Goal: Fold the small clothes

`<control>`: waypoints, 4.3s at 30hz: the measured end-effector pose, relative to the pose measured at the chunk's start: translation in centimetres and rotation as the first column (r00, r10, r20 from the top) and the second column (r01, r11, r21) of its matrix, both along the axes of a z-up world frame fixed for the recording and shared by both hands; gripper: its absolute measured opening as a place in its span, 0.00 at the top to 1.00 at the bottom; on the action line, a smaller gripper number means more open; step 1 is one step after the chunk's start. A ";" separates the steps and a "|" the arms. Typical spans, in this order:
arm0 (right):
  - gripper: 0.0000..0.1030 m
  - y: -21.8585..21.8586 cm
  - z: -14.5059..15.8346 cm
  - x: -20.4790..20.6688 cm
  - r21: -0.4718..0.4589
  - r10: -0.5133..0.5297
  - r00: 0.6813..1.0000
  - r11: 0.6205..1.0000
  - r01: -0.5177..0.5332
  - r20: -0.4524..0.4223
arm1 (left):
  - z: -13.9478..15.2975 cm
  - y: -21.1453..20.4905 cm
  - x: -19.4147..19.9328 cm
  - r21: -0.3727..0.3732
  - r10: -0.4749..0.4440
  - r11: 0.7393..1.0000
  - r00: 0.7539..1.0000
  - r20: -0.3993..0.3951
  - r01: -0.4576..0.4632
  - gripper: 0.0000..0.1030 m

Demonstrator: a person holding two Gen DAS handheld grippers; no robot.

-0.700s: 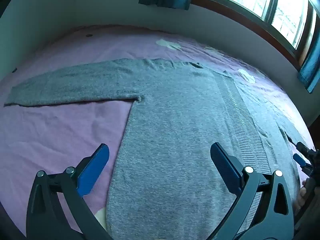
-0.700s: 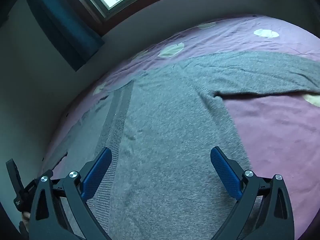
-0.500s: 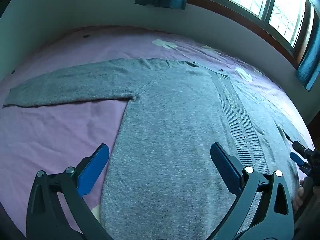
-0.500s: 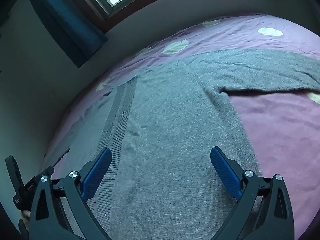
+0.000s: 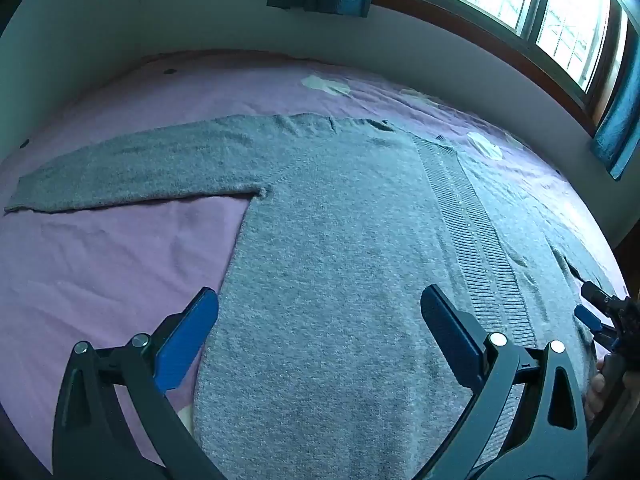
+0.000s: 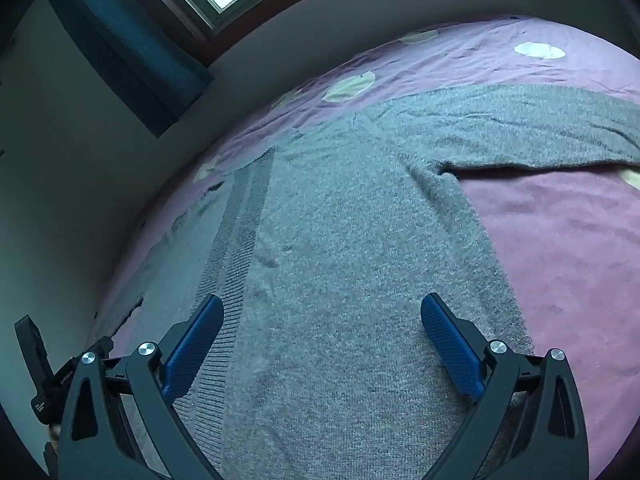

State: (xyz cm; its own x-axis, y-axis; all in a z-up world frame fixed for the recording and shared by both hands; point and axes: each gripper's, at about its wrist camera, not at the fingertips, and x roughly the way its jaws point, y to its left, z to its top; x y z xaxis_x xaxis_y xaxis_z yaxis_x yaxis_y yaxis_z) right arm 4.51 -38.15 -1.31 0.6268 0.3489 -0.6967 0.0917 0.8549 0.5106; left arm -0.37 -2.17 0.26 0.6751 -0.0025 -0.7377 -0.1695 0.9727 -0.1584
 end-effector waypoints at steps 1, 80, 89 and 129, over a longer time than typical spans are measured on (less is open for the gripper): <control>0.05 0.0 0.0 -0.1 0.000 0.000 1.000 1.000 0.000 0.000 | 0.0 0.0 0.0 -0.001 -0.001 1.000 1.000 -0.001 0.001 0.02; 0.05 -0.9 0.9 0.2 0.032 0.045 0.999 0.998 -0.045 -0.010 | -0.3 0.6 0.2 -0.033 -0.015 0.999 0.999 -0.035 0.014 0.02; 0.06 -11.8 3.7 -0.8 0.013 -0.190 0.982 0.982 0.190 0.019 | -0.1 1.5 0.2 -0.033 -0.007 0.999 1.000 0.000 0.007 0.02; 0.95 -27.3 4.0 4.6 0.098 -0.590 0.807 0.802 0.589 -0.024 | -1.6 5.5 0.9 -0.052 0.061 0.997 0.997 -0.043 -0.063 0.02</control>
State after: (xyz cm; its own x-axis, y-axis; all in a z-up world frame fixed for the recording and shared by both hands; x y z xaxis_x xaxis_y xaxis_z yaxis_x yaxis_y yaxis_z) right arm 9.13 -65.48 2.70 0.7387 -0.0245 -0.6736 0.5574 0.5842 0.5900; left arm 0.54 3.37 -1.38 0.6444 -0.0011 -0.7647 -0.2369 0.9505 -0.2011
